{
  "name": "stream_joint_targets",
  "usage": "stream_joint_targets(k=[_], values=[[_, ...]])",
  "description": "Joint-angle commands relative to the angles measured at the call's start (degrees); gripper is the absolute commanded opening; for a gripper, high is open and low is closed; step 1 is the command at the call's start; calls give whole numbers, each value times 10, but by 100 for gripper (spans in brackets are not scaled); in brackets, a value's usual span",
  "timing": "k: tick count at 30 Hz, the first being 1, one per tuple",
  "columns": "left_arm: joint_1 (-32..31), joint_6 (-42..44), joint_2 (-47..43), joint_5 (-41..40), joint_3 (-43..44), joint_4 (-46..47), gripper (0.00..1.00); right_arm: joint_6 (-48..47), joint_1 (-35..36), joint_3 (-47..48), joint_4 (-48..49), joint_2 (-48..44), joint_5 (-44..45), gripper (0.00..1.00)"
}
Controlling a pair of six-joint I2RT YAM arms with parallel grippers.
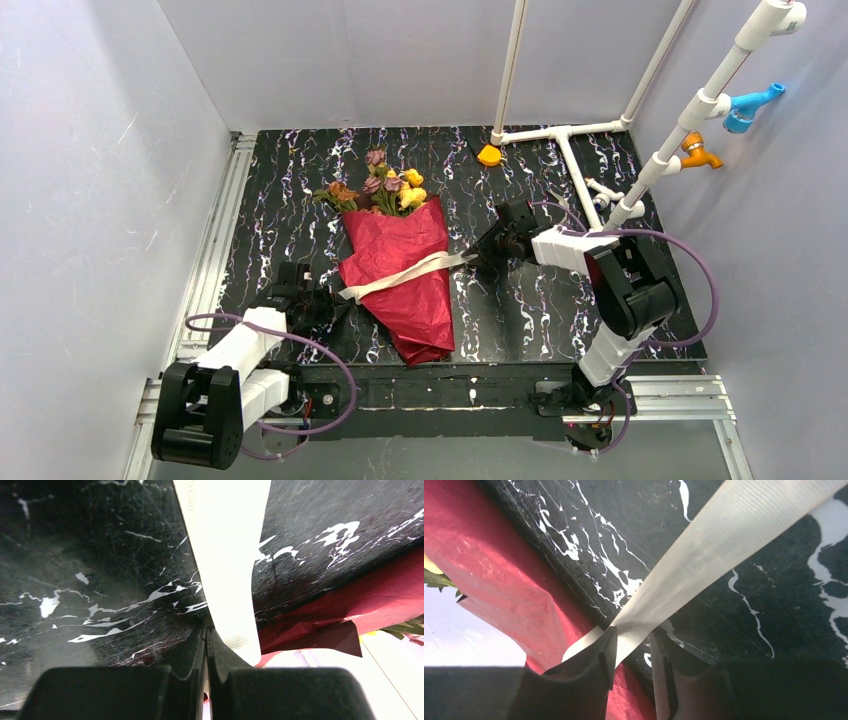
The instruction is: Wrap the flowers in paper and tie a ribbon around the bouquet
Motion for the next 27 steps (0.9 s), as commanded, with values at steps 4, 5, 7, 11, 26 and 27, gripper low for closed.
stream_joint_targets(k=[4,5,7,11,26,27], values=[[-2,17,-33,-44,-23,-24,0,-41,3,36,-32,30,53,11],[-1,24,-44,-50,-22,-28,0,-45,3,40,-37,31,57,7],[3,49,-72,-61,-18,-41,0,-52,2,50,-48,33,63,7],[37,126,-131,-94,12,-116,0,-76,-1,73,-63,30,71,1],[149,248,-143,-19,88,-211,60,-105,-3,70,-28,10,48,1],[147,226,-138,-2,76,-207,69,-104,-4,68,-27,11,47,1]])
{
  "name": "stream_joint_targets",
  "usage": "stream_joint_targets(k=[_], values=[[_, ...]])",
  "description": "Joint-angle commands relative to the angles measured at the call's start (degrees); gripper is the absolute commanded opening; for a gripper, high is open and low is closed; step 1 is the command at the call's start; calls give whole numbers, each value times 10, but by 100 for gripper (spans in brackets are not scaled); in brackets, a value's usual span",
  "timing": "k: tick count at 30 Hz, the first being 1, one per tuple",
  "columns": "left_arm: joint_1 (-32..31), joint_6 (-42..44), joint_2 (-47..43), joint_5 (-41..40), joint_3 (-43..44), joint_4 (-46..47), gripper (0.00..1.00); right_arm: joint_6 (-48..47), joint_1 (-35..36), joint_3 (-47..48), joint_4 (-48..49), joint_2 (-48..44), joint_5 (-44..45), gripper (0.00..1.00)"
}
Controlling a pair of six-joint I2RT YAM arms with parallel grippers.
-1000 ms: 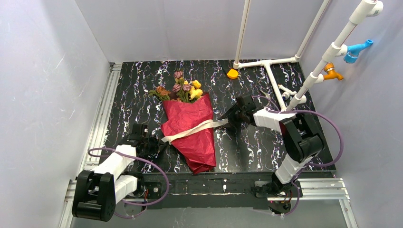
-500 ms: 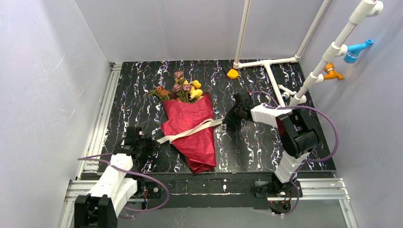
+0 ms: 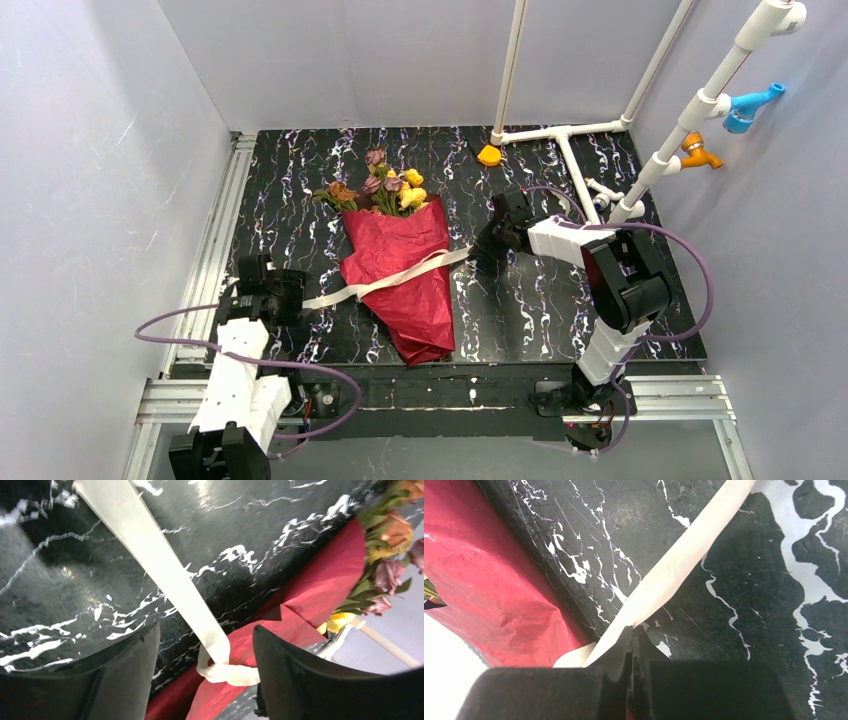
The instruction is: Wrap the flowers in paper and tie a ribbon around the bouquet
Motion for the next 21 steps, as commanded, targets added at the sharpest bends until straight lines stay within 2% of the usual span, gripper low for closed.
stream_joint_targets(k=[1,6,12,15,18,21], values=[[-2,-59,24,87,-28,-17,74,-2,-1,6,17,-17,-6,1],[-21,-129,73,125,-57,51,80,6,-1,-3,30,-17,-11,1],[-59,-222,172,128,-69,149,79,9,0,-9,41,-16,-16,1],[-106,-255,225,121,-56,172,78,8,0,-11,42,-14,-17,1],[-128,-279,257,113,-49,186,73,7,-1,-11,42,-12,-21,1],[-135,-284,264,95,-46,180,59,6,0,-11,41,-15,-21,1]])
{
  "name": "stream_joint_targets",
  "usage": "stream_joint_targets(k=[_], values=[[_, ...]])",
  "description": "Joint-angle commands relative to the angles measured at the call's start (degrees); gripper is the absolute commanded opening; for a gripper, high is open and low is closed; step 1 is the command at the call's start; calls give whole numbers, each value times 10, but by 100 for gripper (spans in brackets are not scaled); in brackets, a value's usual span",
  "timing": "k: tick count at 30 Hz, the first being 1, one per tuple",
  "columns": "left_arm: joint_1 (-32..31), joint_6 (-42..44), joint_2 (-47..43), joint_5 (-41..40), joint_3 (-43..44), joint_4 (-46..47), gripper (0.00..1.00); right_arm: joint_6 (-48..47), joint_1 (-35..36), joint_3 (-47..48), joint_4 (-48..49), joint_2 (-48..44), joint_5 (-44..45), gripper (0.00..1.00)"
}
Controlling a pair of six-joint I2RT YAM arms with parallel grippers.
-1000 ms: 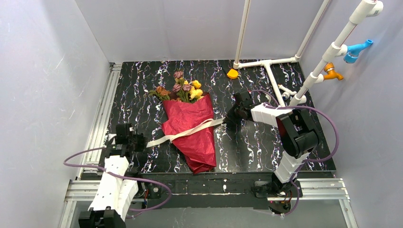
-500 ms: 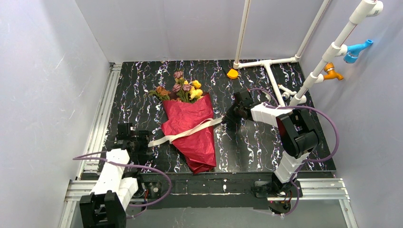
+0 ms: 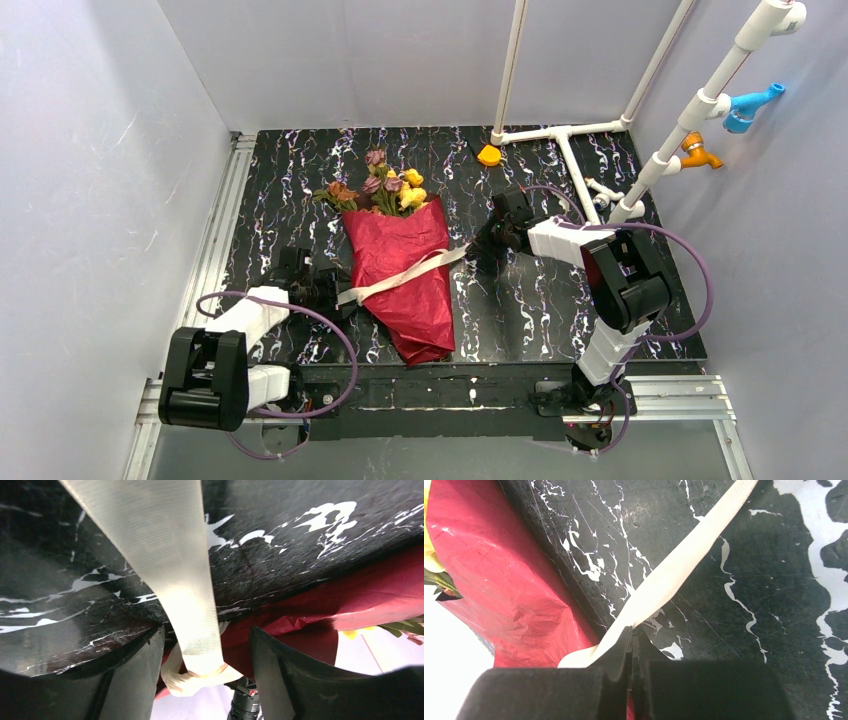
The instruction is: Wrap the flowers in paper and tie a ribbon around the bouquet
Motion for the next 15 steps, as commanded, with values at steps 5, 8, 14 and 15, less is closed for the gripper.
stream_joint_targets(k=[5,8,14,15], values=[[-14,-17,4,-82,-4,-45,33,-2,0,0,7,-18,-5,1],[-14,-17,-5,-86,-12,-49,18,-3,0,0,6,-18,-5,1],[-12,7,-21,-85,-12,-52,0,-1,0,1,5,-18,-7,1],[-7,21,-29,-80,-15,-41,0,-1,-1,1,5,-19,-6,1]])
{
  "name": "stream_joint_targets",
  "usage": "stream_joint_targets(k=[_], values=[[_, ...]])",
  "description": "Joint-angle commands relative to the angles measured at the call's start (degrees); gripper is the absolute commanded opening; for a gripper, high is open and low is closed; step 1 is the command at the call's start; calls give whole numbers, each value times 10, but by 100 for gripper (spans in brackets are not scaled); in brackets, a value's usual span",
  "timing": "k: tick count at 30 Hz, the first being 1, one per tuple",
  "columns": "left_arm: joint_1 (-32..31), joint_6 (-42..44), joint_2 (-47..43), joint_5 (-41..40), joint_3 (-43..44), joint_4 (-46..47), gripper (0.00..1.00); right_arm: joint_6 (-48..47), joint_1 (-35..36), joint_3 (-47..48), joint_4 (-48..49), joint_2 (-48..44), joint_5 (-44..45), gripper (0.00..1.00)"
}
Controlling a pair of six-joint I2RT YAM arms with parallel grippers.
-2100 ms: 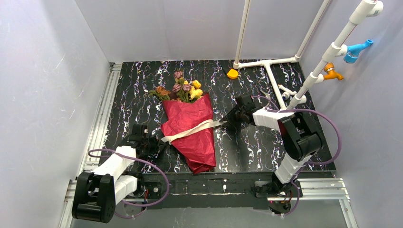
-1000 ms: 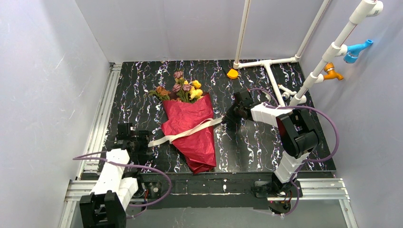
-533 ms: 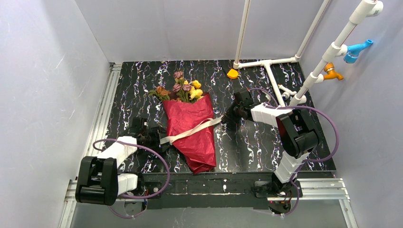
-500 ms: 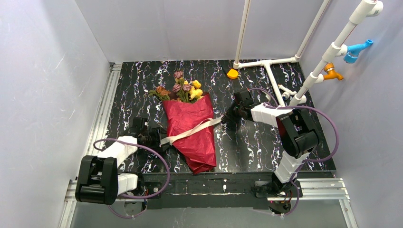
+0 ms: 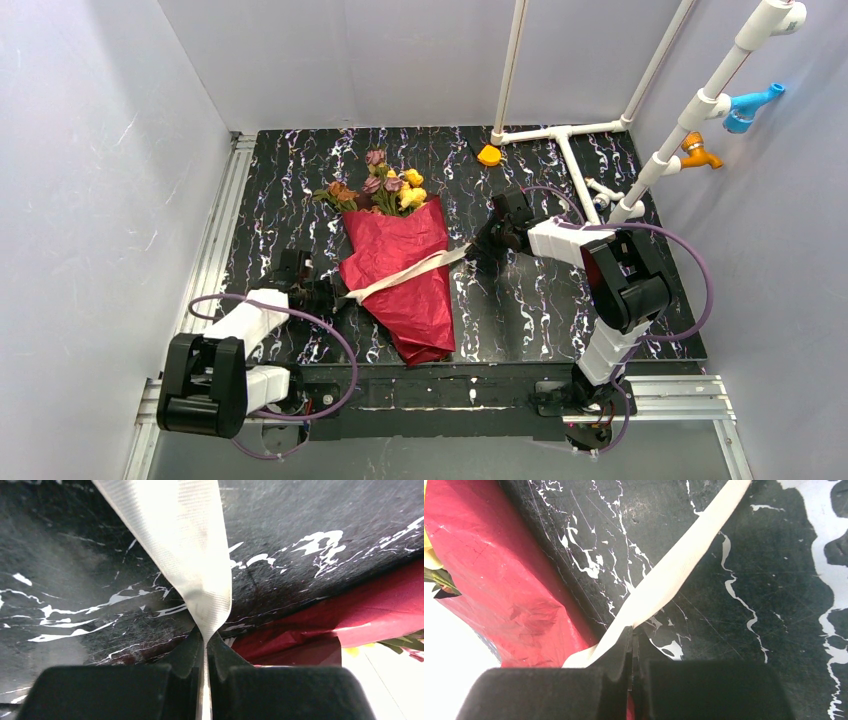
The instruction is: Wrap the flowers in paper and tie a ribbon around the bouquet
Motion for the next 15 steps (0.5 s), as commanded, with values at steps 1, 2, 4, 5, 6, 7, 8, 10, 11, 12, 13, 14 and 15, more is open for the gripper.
stream_joint_targets(k=[1,2,4,5,6,7,8,10,11,12,13,14,15], values=[[15,54,-28,-12,-20,7,0,-1,-2,5,5,-19,2,1],[30,79,-40,-5,-24,20,0,-3,-3,8,2,-19,2,1],[93,149,-58,9,-19,1,0,-9,-13,16,-7,-18,0,1],[139,199,-61,19,-13,-15,0,-14,-22,19,-12,-17,-4,1],[188,250,-58,33,-5,-31,0,-20,-32,22,-16,-19,-7,1],[242,309,-48,52,5,-35,0,-29,-43,23,-19,-23,-8,1],[290,367,-29,72,21,-39,0,-37,-55,23,-21,-26,-10,1],[366,487,32,82,89,-69,0,-51,-76,21,-21,-33,-17,1],[377,542,68,73,131,-96,0,-56,-85,20,-21,-36,-21,1],[387,585,105,60,169,-123,0,-61,-90,18,-18,-40,-23,1],[396,618,135,51,194,-131,0,-66,-96,15,-14,-45,-25,1],[405,630,150,55,208,-130,0,-70,-101,8,-9,-53,-24,1],[415,636,161,65,227,-138,0,-75,-105,-1,-1,-62,-25,1]])
